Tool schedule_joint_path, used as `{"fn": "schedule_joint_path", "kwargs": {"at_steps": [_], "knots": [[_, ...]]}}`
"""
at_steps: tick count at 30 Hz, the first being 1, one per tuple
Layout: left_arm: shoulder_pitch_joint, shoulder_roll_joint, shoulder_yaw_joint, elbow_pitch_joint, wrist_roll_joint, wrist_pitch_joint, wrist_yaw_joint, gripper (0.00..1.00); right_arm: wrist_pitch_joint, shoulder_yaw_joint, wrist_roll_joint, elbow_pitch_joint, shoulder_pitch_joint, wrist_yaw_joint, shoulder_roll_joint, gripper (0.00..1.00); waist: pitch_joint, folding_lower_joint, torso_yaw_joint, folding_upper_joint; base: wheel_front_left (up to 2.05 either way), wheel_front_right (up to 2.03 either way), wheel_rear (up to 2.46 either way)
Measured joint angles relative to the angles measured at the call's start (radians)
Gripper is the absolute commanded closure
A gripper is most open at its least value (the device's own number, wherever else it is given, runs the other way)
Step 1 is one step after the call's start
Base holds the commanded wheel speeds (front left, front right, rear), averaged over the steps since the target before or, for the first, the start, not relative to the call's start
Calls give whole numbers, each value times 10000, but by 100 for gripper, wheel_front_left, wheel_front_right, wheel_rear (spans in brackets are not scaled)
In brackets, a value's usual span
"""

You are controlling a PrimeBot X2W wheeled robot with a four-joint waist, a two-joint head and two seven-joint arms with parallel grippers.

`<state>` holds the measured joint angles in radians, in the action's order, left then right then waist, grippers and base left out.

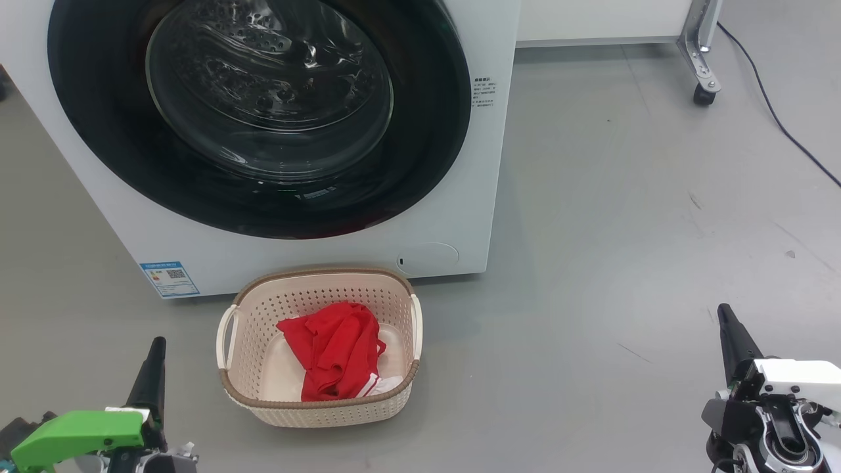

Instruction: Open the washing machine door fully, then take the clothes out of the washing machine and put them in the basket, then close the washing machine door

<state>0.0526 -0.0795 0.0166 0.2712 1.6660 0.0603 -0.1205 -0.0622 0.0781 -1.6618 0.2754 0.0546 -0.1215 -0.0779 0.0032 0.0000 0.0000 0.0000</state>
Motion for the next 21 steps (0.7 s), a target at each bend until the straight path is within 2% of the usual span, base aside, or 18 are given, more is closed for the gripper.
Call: {"fn": "schedule_joint_path", "kwargs": {"at_steps": [21], "knots": [[0,8,25,-2,-31,2,0,100,-31,15,12,-2,0,0,10,100,0,0,0,0,0,0,0]]}}
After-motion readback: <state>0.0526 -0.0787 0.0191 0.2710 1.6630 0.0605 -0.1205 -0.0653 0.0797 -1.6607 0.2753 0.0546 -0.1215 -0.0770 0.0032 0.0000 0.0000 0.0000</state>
